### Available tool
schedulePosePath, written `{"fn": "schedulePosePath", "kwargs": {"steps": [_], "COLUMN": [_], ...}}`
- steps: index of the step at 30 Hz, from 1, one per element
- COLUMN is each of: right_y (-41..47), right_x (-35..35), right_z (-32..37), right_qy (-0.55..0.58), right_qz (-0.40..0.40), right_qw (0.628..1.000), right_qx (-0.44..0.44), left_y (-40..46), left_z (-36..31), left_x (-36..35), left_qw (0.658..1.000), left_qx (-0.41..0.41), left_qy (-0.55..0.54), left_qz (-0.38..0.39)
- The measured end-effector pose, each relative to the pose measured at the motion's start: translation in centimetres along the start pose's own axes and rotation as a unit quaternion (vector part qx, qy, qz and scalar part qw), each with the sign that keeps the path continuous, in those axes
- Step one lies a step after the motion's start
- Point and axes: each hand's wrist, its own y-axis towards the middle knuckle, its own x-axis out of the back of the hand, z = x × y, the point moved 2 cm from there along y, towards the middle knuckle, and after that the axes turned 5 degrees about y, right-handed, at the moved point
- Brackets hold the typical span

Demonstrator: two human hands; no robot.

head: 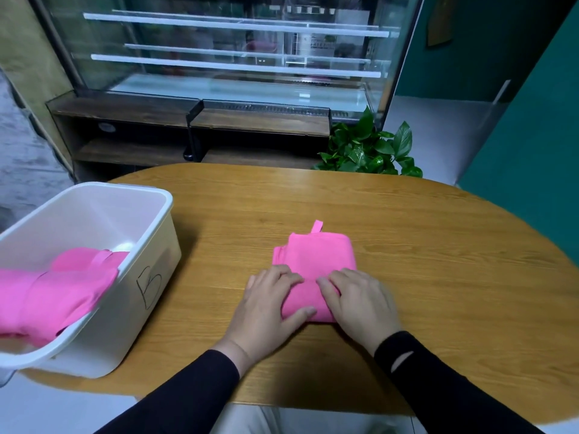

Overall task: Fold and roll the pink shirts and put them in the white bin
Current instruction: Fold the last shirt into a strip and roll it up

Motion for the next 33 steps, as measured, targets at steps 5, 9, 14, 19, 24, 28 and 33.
{"fn": "schedulePosePath", "kwargs": {"steps": [5, 9, 14, 19, 24, 28, 33], "right_y": [0.8, -1.5, -4.6, -3.3, -2.7, -2.2, -2.8], "right_x": [0.9, 0.8, -0.6, 0.4, 0.8, 1.0, 1.3], "right_z": [0.0, 0.4, -0.6, -0.2, 0.2, 0.2, 0.2], "right_qy": [0.024, 0.035, 0.038, 0.017, 0.038, 0.061, 0.046], "right_qz": [0.084, 0.015, -0.03, -0.042, 0.001, 0.024, 0.012], "right_qw": [0.996, 0.999, 0.999, 0.999, 0.999, 0.997, 0.998], "right_qx": [-0.023, 0.007, 0.019, 0.016, -0.034, -0.049, -0.034], "left_y": [0.4, 0.3, 0.3, 0.0, -1.4, -0.6, 0.7], "left_z": [-0.1, -0.3, -0.6, -1.2, -3.0, -3.3, -3.5], "left_x": [-0.3, -0.6, -0.4, 0.1, 0.7, 0.1, 0.0], "left_qw": [0.998, 0.998, 0.999, 0.995, 0.984, 0.975, 0.969], "left_qx": [-0.001, -0.004, 0.035, 0.023, -0.078, -0.077, -0.099], "left_qy": [0.057, 0.057, 0.025, 0.093, 0.159, 0.21, 0.224], "left_qz": [0.027, -0.024, -0.025, -0.021, -0.011, 0.0, -0.027]}}
